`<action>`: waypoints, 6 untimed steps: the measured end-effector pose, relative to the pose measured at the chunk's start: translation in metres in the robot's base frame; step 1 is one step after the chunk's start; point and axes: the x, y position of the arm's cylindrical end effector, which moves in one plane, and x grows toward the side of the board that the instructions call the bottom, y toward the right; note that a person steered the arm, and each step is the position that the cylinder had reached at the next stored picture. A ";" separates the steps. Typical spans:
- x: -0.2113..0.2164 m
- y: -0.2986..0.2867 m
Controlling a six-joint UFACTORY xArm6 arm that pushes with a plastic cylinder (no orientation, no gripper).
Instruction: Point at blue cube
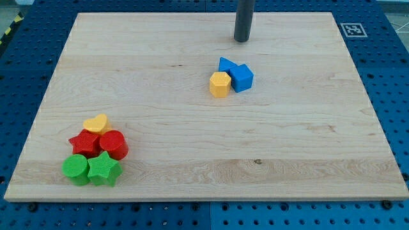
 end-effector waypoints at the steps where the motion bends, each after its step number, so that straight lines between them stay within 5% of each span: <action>1: -0.002 0.014; 5: 0.166 0.125; 6: 0.174 0.101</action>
